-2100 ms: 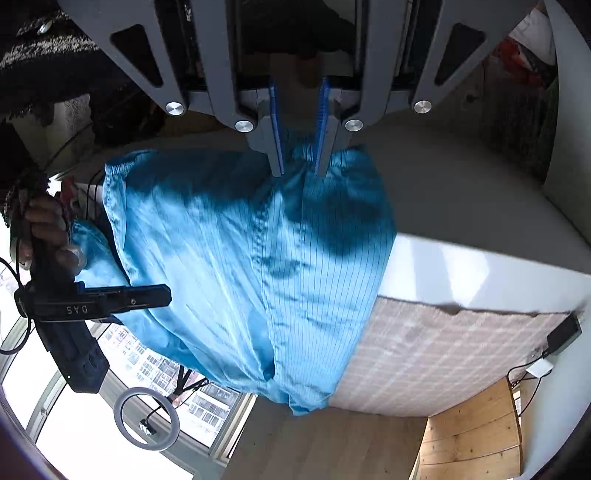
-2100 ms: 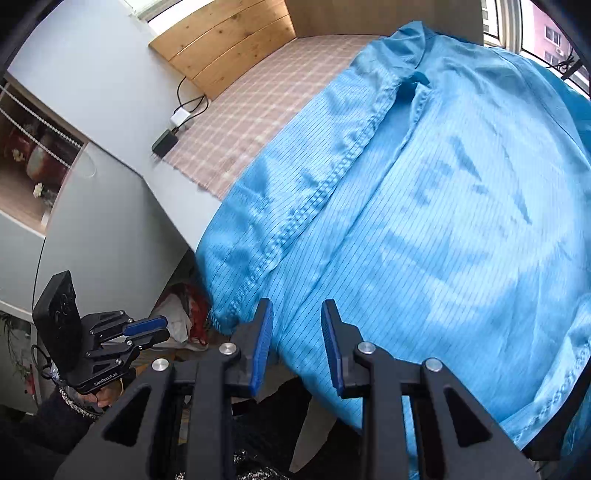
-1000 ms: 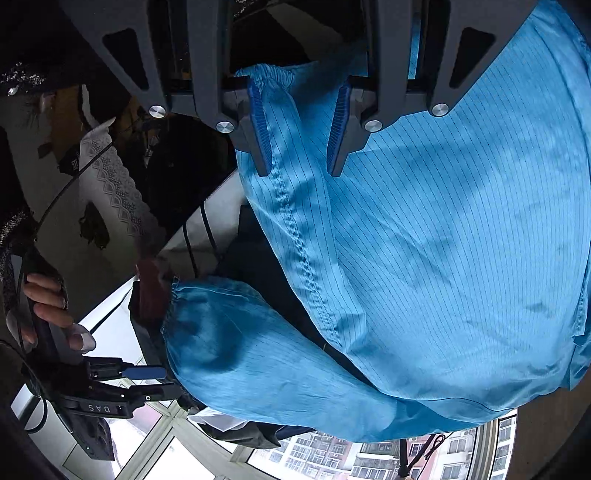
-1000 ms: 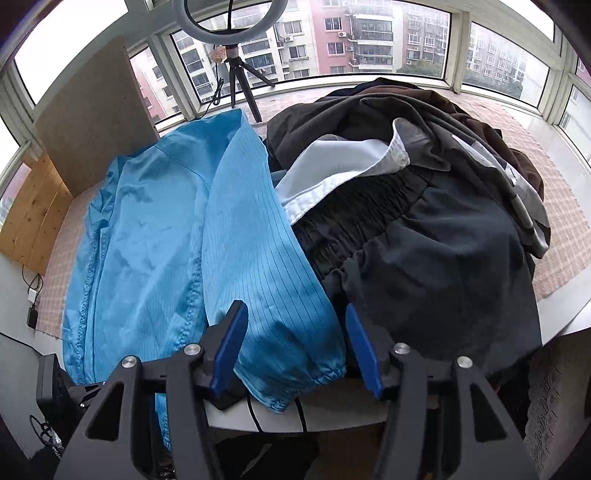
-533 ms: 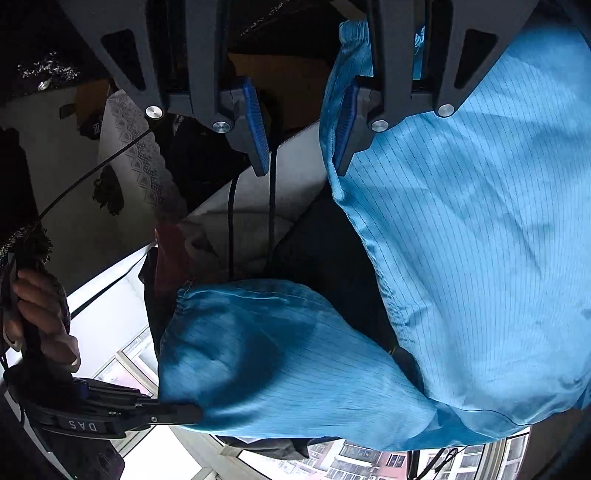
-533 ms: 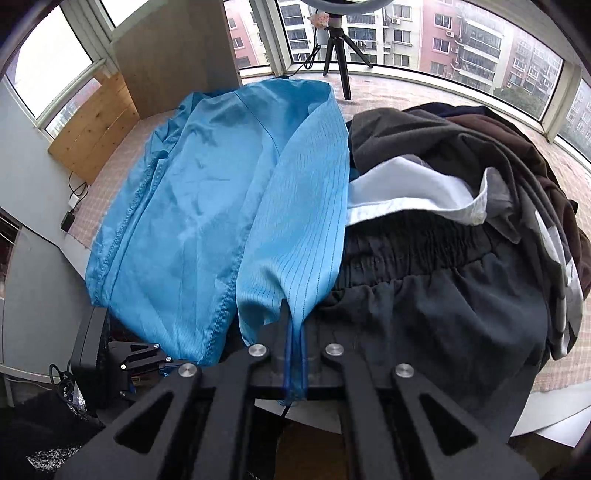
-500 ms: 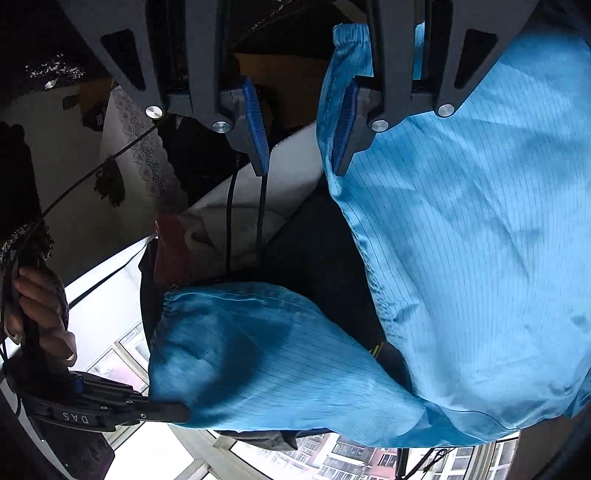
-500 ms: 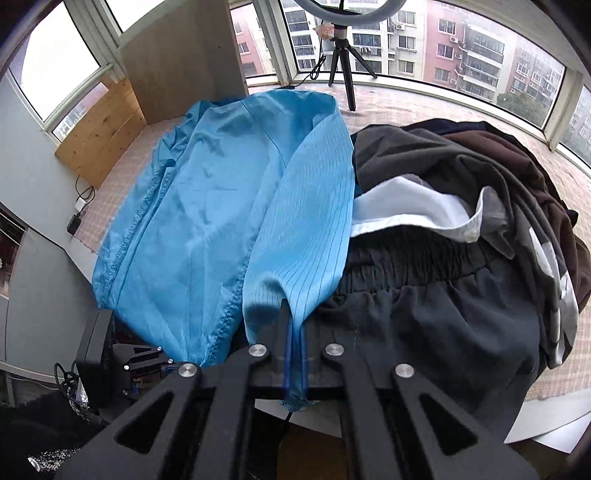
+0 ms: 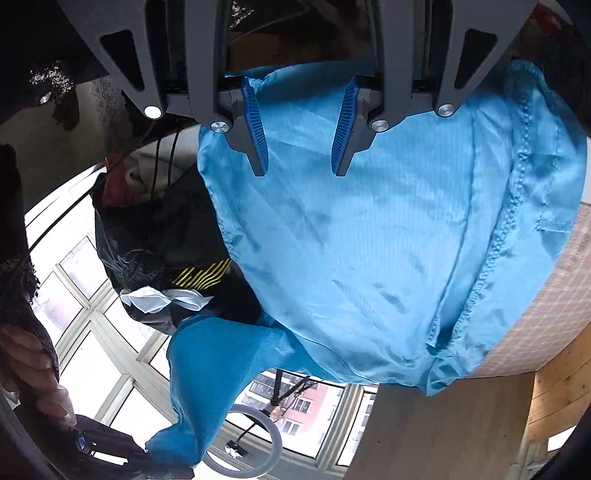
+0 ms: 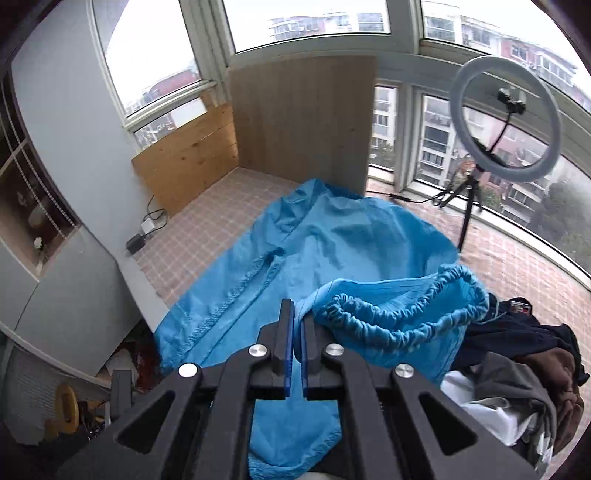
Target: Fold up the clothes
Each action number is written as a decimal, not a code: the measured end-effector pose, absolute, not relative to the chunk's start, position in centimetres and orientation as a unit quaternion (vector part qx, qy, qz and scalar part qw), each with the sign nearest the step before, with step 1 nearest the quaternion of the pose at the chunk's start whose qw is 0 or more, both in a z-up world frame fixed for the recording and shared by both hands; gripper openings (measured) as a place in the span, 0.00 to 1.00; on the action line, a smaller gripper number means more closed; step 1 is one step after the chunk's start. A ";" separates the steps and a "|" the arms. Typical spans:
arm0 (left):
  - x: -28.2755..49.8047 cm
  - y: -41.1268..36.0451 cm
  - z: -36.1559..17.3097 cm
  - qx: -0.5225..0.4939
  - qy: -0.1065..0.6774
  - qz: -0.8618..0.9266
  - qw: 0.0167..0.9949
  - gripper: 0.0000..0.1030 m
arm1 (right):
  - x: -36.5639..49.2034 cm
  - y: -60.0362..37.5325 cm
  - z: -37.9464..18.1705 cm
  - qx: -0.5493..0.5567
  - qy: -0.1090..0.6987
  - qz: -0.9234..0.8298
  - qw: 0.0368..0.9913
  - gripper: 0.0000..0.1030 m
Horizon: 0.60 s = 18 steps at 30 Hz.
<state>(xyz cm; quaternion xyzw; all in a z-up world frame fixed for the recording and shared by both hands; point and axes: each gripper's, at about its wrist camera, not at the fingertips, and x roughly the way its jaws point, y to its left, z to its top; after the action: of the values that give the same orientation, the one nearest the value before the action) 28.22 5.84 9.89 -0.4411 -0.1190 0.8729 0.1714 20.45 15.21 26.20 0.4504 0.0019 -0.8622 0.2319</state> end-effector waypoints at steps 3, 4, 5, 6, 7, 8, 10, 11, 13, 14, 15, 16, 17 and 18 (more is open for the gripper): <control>29.5 3.3 9.2 -0.446 -0.116 0.876 0.143 0.34 | 22.3 9.7 21.4 0.529 0.022 -0.787 0.315 0.09; 29.9 2.8 9.1 -0.448 -0.111 0.876 0.139 0.34 | 23.0 9.8 20.4 0.539 0.020 -0.780 0.318 0.09; 30.1 2.5 8.9 -0.451 -0.103 0.876 0.135 0.34 | 23.7 10.0 19.3 0.548 0.017 -0.773 0.319 0.12; 30.2 2.5 8.8 -0.452 -0.094 0.877 0.135 0.34 | 23.5 12.2 19.0 0.548 -0.020 -0.777 0.311 0.17; 30.1 2.5 8.8 -0.452 -0.088 0.877 0.141 0.34 | 23.3 14.4 18.8 0.546 -0.056 -0.780 0.301 0.24; 29.8 2.8 8.8 -0.451 -0.078 0.877 0.148 0.34 | 23.0 17.2 18.7 0.538 -0.106 -0.785 0.289 0.26; 28.8 4.3 8.9 -0.448 -0.047 0.879 0.160 0.40 | 22.0 22.4 18.4 0.524 -0.176 -0.799 0.236 0.28; 28.2 5.2 8.8 -0.446 -0.027 0.880 0.164 0.41 | 21.3 24.8 18.2 0.519 -0.198 -0.808 0.195 0.28; 27.4 7.2 8.6 -0.433 0.023 0.884 0.172 0.41 | 19.3 27.7 16.4 0.530 -0.199 -0.814 0.133 0.28; 26.9 8.4 8.5 -0.426 0.052 0.886 0.177 0.41 | 18.4 29.2 15.5 0.534 -0.199 -0.815 0.101 0.28; 26.3 9.6 8.4 -0.422 0.084 0.884 0.181 0.42 | 17.4 30.6 14.6 0.539 -0.199 -0.816 0.070 0.28; 25.7 10.8 8.2 -0.420 0.114 0.880 0.189 0.44 | 16.3 31.4 13.2 0.552 -0.193 -0.809 0.057 0.28; 24.9 12.0 8.2 -0.419 0.140 0.874 0.203 0.46 | 15.4 32.0 12.1 0.562 -0.190 -0.804 0.051 0.28; 24.0 13.0 8.2 -0.418 0.162 0.866 0.220 0.49 | 14.5 32.5 10.9 0.571 -0.187 -0.798 0.045 0.28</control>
<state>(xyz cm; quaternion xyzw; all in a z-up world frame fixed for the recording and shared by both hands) 24.04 12.98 8.18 -0.4178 0.1624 0.8664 0.2200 14.55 32.53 10.91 0.5707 -0.1872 -0.7982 0.0450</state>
